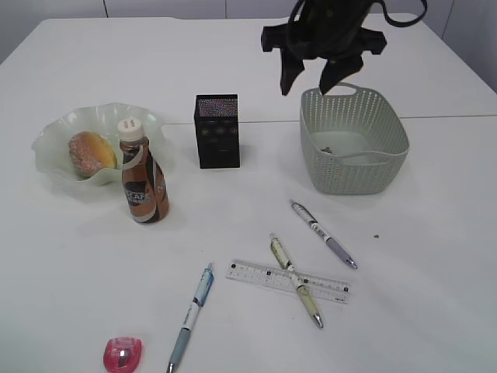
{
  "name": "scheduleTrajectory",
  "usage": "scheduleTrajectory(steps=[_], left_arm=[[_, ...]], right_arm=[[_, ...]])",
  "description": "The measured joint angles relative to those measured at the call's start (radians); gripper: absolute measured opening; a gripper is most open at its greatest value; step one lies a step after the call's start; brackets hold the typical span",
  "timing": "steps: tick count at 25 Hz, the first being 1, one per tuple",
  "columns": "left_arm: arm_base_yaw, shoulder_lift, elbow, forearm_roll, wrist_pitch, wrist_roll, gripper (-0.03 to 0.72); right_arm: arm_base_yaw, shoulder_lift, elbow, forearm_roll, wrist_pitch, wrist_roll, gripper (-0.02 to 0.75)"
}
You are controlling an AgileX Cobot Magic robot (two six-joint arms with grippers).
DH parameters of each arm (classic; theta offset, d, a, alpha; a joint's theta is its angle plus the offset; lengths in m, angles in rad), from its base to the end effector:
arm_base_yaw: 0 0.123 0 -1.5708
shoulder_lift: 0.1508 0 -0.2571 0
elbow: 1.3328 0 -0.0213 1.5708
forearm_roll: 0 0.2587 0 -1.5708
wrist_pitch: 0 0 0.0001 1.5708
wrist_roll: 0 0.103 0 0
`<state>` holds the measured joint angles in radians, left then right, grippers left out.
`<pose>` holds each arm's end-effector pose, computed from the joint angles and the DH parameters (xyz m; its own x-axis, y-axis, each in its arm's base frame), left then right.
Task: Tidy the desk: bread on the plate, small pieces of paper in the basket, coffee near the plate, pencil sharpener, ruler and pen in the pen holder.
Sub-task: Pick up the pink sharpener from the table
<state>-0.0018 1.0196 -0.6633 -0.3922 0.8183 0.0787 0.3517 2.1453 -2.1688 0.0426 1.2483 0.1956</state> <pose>0.2041 -0.0291 0.2258 -0.8773 -0.1862 -0.4424 -0.0311 0.9418 -0.3347 0.4383 0.1653 0.2717 -0.9082 -0.1123 -0.4033 -0.1754 0.9768 0.1230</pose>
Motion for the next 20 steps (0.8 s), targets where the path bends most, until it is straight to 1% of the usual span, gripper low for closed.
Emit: scheduleTrajectory(steps=[4, 6, 9, 14, 20], left_arm=[[0.0, 0.0, 0.0, 0.005, 0.022, 0.002, 0.444], [0.0, 0.0, 0.0, 0.006, 0.038, 0.004, 0.444], [0.0, 0.0, 0.0, 0.008, 0.057, 0.013, 0.444], [0.0, 0.0, 0.0, 0.008, 0.094, 0.028, 0.444], [0.0, -0.015, 0.0, 0.002, 0.118, 0.032, 0.444]], right_arm=[[0.0, -0.115, 0.219, -0.013, 0.0, 0.005, 0.459], [0.0, -0.178, 0.301, -0.031, 0.0, 0.005, 0.459], [0.0, -0.265, 0.398, -0.06, -0.002, -0.001, 0.459], [0.0, -0.392, 0.544, -0.073, -0.004, -0.062, 0.459], [0.0, -0.485, 0.758, -0.141, -0.007, -0.088, 0.459]])
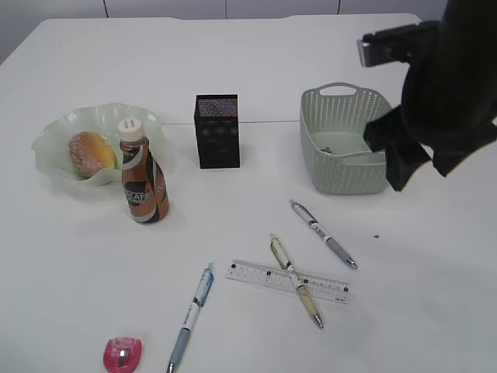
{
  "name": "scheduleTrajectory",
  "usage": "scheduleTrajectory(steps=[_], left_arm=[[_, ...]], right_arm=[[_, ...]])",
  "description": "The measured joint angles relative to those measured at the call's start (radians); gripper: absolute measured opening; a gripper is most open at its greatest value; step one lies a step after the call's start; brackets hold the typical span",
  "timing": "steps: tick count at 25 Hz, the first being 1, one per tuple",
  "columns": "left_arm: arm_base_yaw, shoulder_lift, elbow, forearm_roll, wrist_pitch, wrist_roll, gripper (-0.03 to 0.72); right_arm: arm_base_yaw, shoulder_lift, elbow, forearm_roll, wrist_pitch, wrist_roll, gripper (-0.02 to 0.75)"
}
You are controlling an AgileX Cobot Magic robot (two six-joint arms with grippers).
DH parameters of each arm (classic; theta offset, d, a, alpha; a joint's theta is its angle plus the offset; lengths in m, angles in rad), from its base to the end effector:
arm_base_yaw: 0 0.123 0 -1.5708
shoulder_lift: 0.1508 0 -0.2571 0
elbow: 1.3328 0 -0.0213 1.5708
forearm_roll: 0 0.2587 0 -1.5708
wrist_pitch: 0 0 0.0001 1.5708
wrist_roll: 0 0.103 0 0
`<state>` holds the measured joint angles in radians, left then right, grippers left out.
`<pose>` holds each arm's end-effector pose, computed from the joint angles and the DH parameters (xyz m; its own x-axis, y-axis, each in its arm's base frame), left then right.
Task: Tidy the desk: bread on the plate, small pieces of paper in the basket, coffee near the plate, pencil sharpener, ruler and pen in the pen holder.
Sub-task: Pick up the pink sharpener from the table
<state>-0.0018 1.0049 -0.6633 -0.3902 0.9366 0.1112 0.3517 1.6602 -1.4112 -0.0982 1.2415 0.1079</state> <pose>0.1917 -0.0319 0.2241 -0.9227 -0.1197 -0.3664 0.0084 0.9441 -0.3295 0.3197 0.1071 0.2510 -0.9477 -0.2672 -0.1746 -0.2571 0.9632 -0.0784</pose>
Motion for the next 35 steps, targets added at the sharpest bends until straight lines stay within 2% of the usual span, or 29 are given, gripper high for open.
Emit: scheduleTrajectory(steps=[7, 12, 18, 20, 24, 33, 35], left_arm=[[0.0, -0.039, 0.0, 0.001, 0.038, 0.02, 0.443], [0.0, -0.075, 0.0, 0.001, 0.043, 0.021, 0.442], [-0.002, -0.076, 0.0, -0.014, 0.049, 0.021, 0.407], [-0.023, -0.076, 0.0, -0.016, 0.044, 0.021, 0.4], [-0.136, -0.076, 0.0, -0.013, -0.013, -0.011, 0.396], [-0.461, 0.056, 0.0, 0.125, -0.136, -0.274, 0.396], [-0.513, 0.113, 0.0, 0.162, -0.165, -0.342, 0.396]], right_arm=[[-0.051, -0.083, 0.184, 0.033, -0.003, -0.06, 0.459], [-0.122, -0.117, 0.201, 0.063, -0.007, -0.108, 0.459], [-0.133, -0.149, 0.201, 0.063, -0.007, -0.149, 0.459], [-0.133, -0.153, 0.201, 0.065, -0.007, -0.151, 0.458], [-0.133, -0.156, 0.201, 0.065, -0.007, -0.153, 0.459], [-0.133, -0.156, 0.203, 0.065, -0.007, -0.158, 0.459], [-0.133, -0.156, 0.203, 0.065, -0.007, -0.161, 0.459]])
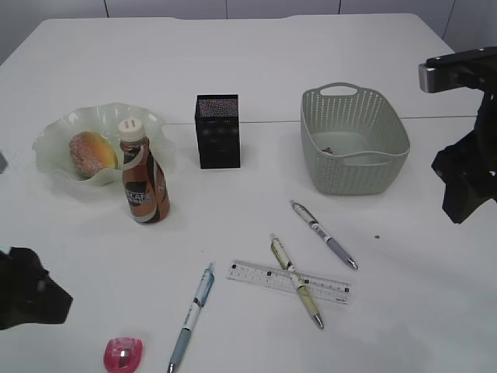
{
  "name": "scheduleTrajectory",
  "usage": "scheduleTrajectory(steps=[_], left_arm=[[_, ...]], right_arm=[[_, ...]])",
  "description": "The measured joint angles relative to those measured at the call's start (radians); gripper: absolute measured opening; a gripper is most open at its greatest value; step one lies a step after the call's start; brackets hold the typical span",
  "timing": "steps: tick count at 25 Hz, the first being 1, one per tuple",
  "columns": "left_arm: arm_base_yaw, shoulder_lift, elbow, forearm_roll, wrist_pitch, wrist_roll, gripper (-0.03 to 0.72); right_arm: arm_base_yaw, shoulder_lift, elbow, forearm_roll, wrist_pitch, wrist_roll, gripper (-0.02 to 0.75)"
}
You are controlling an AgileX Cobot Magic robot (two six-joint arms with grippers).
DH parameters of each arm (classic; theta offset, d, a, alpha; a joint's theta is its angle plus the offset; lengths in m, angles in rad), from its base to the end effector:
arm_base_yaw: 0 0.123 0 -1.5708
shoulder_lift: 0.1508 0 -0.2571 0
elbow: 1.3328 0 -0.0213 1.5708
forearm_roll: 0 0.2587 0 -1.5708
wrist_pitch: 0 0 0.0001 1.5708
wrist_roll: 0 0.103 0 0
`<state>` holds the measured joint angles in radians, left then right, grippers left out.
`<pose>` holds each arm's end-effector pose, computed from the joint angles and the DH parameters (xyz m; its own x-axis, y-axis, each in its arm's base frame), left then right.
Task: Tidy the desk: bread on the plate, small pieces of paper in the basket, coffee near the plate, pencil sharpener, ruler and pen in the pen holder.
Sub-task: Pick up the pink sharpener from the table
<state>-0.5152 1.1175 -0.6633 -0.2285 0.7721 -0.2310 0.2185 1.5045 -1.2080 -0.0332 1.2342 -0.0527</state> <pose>0.1801 -0.1207 0.2036 -0.9352 0.0917 -0.3420 0.2004 0.9334 -0.2976 0.2859 0.0602 0.2441 -0.9528 -0.2767 -0.1249 -0.2739 0.9609 -0.0391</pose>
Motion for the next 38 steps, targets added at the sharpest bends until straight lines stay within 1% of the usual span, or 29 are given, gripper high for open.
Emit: scheduleTrajectory(steps=[2, 7, 9, 14, 20, 25, 30, 32, 38], left_arm=[[-0.035, 0.06, 0.0, 0.018, -0.031, -0.043, 0.396], [-0.076, 0.185, 0.0, 0.022, -0.154, -0.119, 0.396], [-0.089, 0.237, 0.0, 0.022, -0.191, -0.17, 0.396], [-0.124, 0.358, 0.0, 0.022, -0.216, -0.246, 0.395], [-0.161, 0.47, -0.002, 0.126, -0.22, -0.388, 0.395], [-0.163, 0.488, -0.002, 0.142, -0.271, -0.415, 0.405], [-0.163, 0.488, -0.002, 0.144, -0.321, -0.417, 0.505], [-0.163, 0.49, -0.002, 0.144, -0.325, -0.417, 0.525], [-0.165, 0.533, -0.004, 0.144, -0.326, -0.423, 0.535]], right_arm=[[0.0, 0.0, 0.0, 0.0, 0.0, 0.0, 0.459], [0.0, 0.0, 0.0, -0.002, 0.0, -0.002, 0.459], [0.0, 0.0, 0.0, -0.002, 0.0, -0.002, 0.459], [0.0, 0.0, 0.0, -0.002, 0.0, -0.004, 0.459], [0.0, 0.0, 0.0, -0.002, 0.0, -0.004, 0.459], [0.0, 0.0, 0.0, -0.002, 0.0, -0.004, 0.459], [0.0, 0.0, 0.0, -0.002, 0.0, -0.004, 0.459], [0.0, 0.0, 0.0, -0.002, 0.0, -0.004, 0.459], [0.0, 0.0, 0.0, -0.002, 0.0, -0.004, 0.459]])
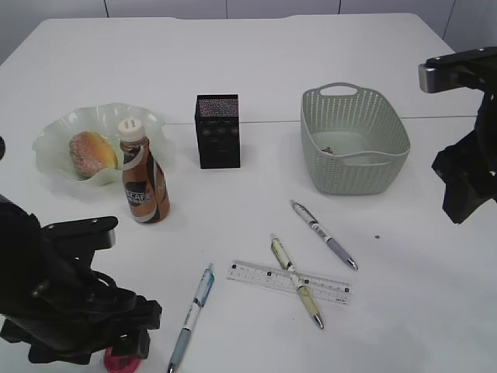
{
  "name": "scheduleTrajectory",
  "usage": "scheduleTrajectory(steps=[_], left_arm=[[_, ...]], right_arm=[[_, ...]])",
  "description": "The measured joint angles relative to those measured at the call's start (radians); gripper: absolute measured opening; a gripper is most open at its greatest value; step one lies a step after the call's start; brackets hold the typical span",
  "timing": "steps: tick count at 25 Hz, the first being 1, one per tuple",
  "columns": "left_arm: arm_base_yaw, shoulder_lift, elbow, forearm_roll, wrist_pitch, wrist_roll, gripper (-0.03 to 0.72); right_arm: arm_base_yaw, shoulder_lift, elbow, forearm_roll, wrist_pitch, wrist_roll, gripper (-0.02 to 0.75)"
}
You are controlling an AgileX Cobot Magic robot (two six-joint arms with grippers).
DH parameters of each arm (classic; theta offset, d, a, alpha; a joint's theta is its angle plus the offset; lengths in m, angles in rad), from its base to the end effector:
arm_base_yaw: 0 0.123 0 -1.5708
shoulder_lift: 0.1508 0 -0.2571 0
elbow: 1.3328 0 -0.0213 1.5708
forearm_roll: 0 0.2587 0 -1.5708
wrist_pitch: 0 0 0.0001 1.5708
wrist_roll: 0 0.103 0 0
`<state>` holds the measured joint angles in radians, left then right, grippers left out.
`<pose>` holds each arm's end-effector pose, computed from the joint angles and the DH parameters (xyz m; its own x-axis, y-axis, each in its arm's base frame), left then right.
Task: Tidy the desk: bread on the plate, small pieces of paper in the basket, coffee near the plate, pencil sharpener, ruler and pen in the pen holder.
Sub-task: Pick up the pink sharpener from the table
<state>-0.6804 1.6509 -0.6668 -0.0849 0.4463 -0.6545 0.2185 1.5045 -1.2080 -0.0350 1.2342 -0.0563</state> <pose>0.1999 -0.1666 0.0842 -0.9876 -0.0591 -0.1452 -0.0327 0.9835 -0.1781 0.2860 0.0600 0.2441 -0.9517 -0.2807 -0.1246 -0.2777 0.9598 -0.0413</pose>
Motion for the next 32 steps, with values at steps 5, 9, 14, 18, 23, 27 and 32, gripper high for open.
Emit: scheduleTrajectory(steps=[5, 9, 14, 18, 23, 27, 32], left_arm=[[0.0, 0.037, 0.0, 0.0, -0.008, -0.034, 0.535], [0.0, 0.047, 0.0, 0.0, -0.034, -0.041, 0.529], [0.0, 0.049, 0.0, 0.0, -0.072, -0.049, 0.524], [0.0, 0.067, -0.002, 0.0, -0.077, -0.049, 0.52], [0.0, 0.077, -0.002, 0.0, -0.087, -0.051, 0.513], [0.0, 0.079, -0.002, 0.0, -0.106, -0.051, 0.512], [0.0, 0.11, -0.008, 0.0, -0.107, -0.051, 0.508]], right_arm=[[0.0, 0.0, 0.0, 0.0, 0.0, 0.0, 0.459], [0.0, 0.0, 0.0, 0.0, 0.0, 0.0, 0.459], [0.0, 0.0, 0.0, 0.0, 0.0, 0.0, 0.459], [0.0, 0.0, 0.0, 0.0, -0.003, 0.0, 0.459], [0.0, 0.0, 0.0, 0.0, -0.003, 0.0, 0.459], [0.0, 0.0, 0.0, 0.0, -0.003, 0.0, 0.459], [0.0, 0.0, 0.0, 0.0, -0.003, -0.002, 0.459]])
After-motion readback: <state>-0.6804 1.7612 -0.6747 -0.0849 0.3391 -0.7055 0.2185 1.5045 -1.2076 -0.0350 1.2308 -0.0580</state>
